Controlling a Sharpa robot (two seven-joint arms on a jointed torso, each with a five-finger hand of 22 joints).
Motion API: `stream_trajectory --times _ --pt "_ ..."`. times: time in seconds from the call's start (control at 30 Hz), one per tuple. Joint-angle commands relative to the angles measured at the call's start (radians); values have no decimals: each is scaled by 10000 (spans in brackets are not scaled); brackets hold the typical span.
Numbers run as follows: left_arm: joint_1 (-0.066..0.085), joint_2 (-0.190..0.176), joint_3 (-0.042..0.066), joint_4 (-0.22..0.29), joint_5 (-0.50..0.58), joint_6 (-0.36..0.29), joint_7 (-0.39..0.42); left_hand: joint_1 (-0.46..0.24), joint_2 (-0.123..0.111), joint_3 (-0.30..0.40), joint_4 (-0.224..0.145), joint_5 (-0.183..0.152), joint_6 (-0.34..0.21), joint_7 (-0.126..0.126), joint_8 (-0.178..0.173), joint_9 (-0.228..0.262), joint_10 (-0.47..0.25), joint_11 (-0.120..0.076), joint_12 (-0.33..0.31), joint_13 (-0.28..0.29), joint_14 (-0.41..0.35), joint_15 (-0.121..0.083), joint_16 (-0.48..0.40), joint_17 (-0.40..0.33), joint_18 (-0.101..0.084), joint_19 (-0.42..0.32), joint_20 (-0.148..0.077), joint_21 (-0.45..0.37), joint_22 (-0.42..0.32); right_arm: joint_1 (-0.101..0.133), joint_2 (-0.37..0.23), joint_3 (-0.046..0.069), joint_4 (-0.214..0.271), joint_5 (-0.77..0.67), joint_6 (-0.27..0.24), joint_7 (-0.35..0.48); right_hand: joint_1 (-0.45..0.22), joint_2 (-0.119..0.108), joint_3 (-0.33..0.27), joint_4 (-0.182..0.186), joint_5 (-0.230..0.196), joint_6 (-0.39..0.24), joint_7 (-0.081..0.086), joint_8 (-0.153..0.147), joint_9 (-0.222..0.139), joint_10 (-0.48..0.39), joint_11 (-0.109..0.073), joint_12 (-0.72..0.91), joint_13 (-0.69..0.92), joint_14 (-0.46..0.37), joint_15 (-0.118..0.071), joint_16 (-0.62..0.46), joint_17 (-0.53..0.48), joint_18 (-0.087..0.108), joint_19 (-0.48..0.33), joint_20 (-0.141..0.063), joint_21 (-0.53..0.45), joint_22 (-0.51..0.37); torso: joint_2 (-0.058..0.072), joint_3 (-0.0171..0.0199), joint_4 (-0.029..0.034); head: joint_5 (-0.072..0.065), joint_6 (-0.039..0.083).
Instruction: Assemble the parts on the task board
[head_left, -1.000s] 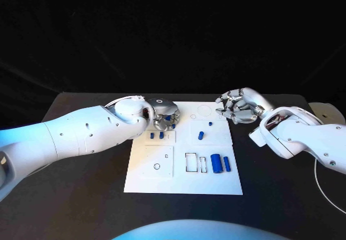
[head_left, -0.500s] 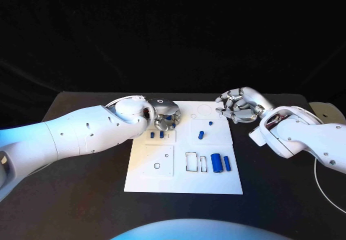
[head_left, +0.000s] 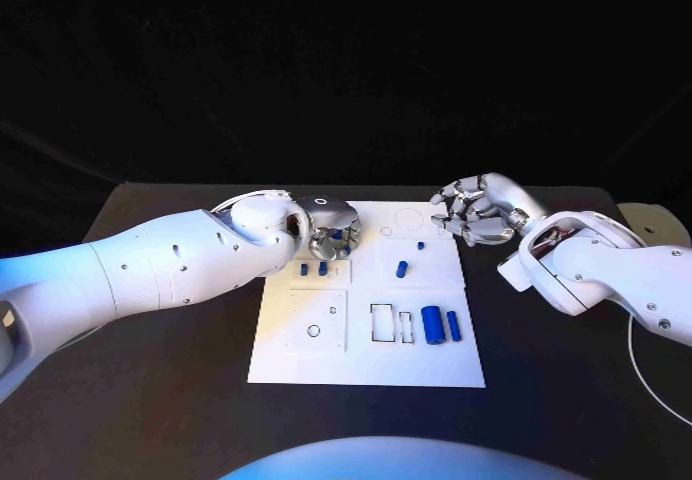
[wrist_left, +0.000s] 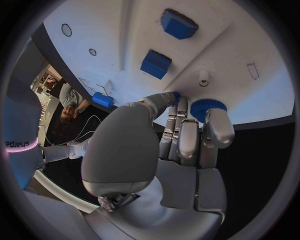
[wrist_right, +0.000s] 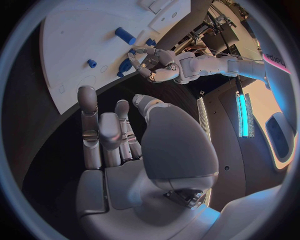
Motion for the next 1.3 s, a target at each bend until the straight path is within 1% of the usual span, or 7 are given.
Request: stream_trajectory --times 0.03,0.17,0.4,0.63,0.97,1.13,1.3 --pt "-39 24 -22 -10 44 94 30 41 130 125 -89 -63 101 -12 -84 11 107 -6 -91 18 107 12 75 19 -131 73 -6 80 82 -5 2 0 14 -45 46 80 0 -74 74 11 39 50 5 14 -4 -44 -49 -51 -9 -33 -9 -35 -2 93 5 -21 -18 -8 0 -2 0 -10 -2" --pt "-49 -12 -20 35 150 -259 179 -11 111 320 -259 -105 107 21 -225 -17 157 28 -301 17 134 35 80 -11 -146 104 -1 169 172 -5 2 1 9 -46 41 84 0 -74 74 11 39 50 5 14 -4 -44 -49 -51 -9 -33 -9 -35 -2 93 5 -21 -18 -8 -10 -4 4 -10 3" --pt "-59 -186 29 320 398 -663 389 -90 98 373 -303 -116 170 29 -260 -14 227 33 -385 25 149 46 87 -11 -153 124 -1 216 225 -5 11 1 -14 -46 36 88 -9 -81 72 12 41 69 -1 33 0 -35 -53 -53 -33 -34 -14 -73 -27 98 8 -24 -70 -46 -14 -6 3 -11 9" --pt "-61 -538 206 810 645 -881 443 -214 60 364 -317 -128 242 29 -285 -6 311 27 -456 38 166 44 93 -16 -159 140 -8 250 263 -6 14 1 -59 -46 30 94 -9 -81 72 12 41 69 -1 33 0 -35 -53 -53 -33 -34 -14 -73 -27 98 8 -24 -70 -46 -21 -8 23 -4 76" --pt "-62 -1054 438 1263 746 -865 316 -416 4 300 -290 -146 320 18 -327 7 396 14 -566 57 174 37 89 -52 -157 129 -16 250 261 -16 10 1 -88 -46 30 101 -21 -79 71 20 45 69 -2 38 -1 -33 -54 -57 -49 -36 -15 -97 -43 102 7 -26 -107 -73 -12 -6 10 36 159" --pt "-63 -1388 473 1347 803 -635 132 -569 -37 238 -243 -165 358 1 -361 14 435 5 -648 68 169 30 80 -95 -154 113 -16 236 245 -19 -6 0 -88 -45 37 94 -21 -79 71 20 45 69 -2 38 -1 -33 -54 -57 -49 -36 -15 -97 -43 102 7 -26 -107 -73 -5 -3 24 69 167" --pt "-90 -1707 484 1351 849 -629 23 -627 -52 217 -223 -171 371 2 -377 17 442 5 -688 71 162 31 73 -124 -150 104 -20 226 234 -22 -24 0 -87 -45 44 90 -21 -79 71 20 45 69 -2 38 -1 -33 -54 -57 -49 -36 -15 -97 -43 102 7 -26 -107 -73 5 -23 36 57 162"
